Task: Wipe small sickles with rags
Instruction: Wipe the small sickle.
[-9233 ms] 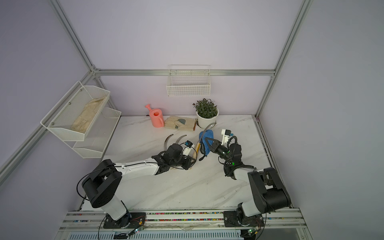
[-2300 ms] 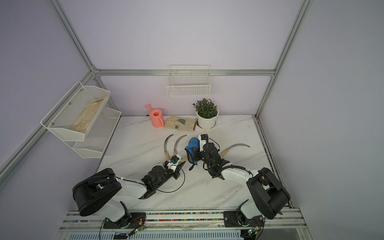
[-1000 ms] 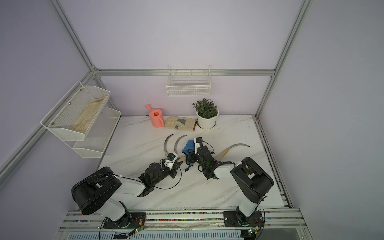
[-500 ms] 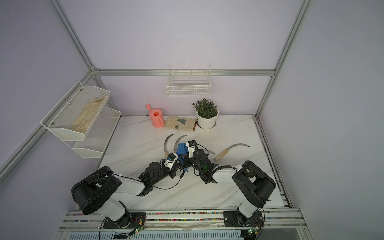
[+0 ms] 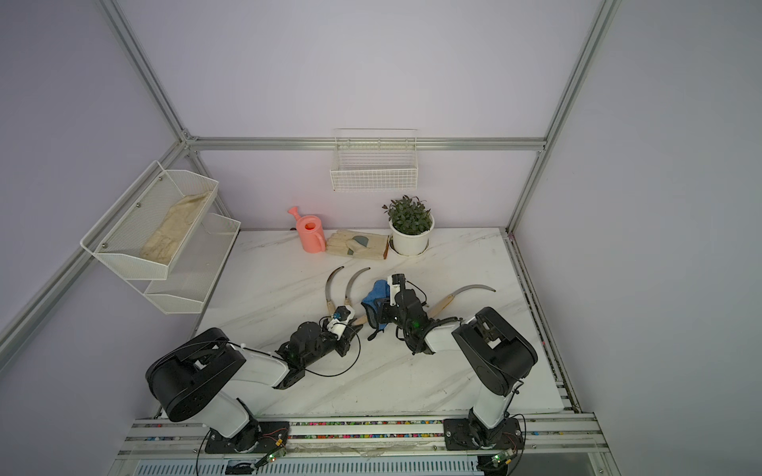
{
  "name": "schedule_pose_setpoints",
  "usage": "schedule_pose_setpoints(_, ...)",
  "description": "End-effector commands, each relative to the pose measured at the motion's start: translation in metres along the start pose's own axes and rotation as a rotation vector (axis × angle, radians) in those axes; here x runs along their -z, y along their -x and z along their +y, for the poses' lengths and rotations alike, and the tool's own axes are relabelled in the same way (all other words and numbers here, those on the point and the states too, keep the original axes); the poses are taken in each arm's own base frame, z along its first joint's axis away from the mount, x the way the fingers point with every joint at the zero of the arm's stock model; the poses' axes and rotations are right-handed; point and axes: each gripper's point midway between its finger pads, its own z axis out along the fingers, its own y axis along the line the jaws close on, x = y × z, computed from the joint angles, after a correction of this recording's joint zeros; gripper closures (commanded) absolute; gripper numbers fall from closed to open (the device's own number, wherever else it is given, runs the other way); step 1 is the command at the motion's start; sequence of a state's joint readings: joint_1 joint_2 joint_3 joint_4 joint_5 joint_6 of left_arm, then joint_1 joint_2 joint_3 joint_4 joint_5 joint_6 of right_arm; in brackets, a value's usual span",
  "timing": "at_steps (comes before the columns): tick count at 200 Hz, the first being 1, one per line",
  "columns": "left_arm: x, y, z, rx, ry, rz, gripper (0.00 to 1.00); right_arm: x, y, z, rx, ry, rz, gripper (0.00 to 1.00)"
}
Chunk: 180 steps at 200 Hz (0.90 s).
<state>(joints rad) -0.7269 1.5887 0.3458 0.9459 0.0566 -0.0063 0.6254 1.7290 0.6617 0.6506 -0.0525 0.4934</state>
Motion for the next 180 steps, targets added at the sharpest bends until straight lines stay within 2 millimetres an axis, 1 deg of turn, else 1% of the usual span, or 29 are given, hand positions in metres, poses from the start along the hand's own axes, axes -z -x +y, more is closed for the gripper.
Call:
schedule_pose_setpoints(1, 0.002, 0.066, -0.005, -0.031, -0.032, -0.202, 1.0, 0.005, -0.02, 0.022, 0.046, 0.012, 0.064, 1.0)
schedule_pose_setpoints(12, 0.003, 0.065, -0.005, -0.034, -0.03, -0.2, 1.0, 0.01, -0.018, 0.047, 0.062, 0.074, 0.059, 1.0)
schedule_pose_setpoints(30, 0.004, 0.066, -0.004, -0.034, -0.025, -0.201, 1.0, 0.019, -0.017, 0.075, 0.068, 0.163, 0.051, 1.0)
schedule_pose_setpoints(42, 0.005, 0.066, -0.004, -0.034, -0.024, -0.201, 1.0, 0.024, -0.016, 0.086, 0.071, 0.201, 0.047, 1.0)
schedule_pose_setpoints(55, 0.005, 0.066, -0.004, -0.034, -0.026, -0.201, 1.0, 0.026, -0.018, 0.088, 0.073, 0.219, 0.052, 1.0)
schedule_pose_setpoints(65, 0.005, 0.066, -0.004, -0.032, -0.024, -0.2, 1.0, 0.023, -0.021, 0.084, 0.076, 0.198, 0.059, 1.0)
schedule_pose_setpoints(93, 0.004, 0.066, -0.004, -0.032, -0.025, -0.2, 1.0, 0.011, -0.027, 0.055, 0.062, 0.099, 0.071, 1.0)
schedule_pose_setpoints(106, 0.005, 0.067, -0.004, -0.032, -0.024, -0.2, 1.0, 0.007, -0.028, 0.035, 0.048, 0.058, 0.076, 1.0)
schedule_pose_setpoints(130, 0.007, 0.066, -0.003, -0.033, -0.02, -0.199, 1.0, 0.005, -0.025, -0.009, 0.005, -0.02, 0.08, 1.0)
schedule_pose_setpoints(143, 0.008, 0.065, -0.003, -0.032, -0.017, -0.198, 1.0, 0.005, -0.024, -0.026, -0.008, -0.06, 0.075, 1.0)
schedule_pose_setpoints(150, 0.008, 0.066, -0.003, -0.031, -0.017, -0.199, 1.0, 0.005, -0.023, -0.029, -0.006, -0.07, 0.07, 1.0)
schedule_pose_setpoints(159, 0.008, 0.065, -0.003, -0.031, -0.019, -0.198, 1.0, 0.005, -0.021, -0.026, -0.008, -0.06, 0.066, 1.0)
schedule_pose_setpoints(170, 0.008, 0.065, -0.004, -0.031, -0.022, -0.197, 1.0, 0.006, -0.018, -0.018, -0.017, -0.027, 0.066, 1.0)
schedule_pose_setpoints(180, 0.008, 0.066, -0.004, -0.029, -0.023, -0.199, 1.0, 0.008, -0.016, -0.007, -0.021, 0.013, 0.066, 1.0)
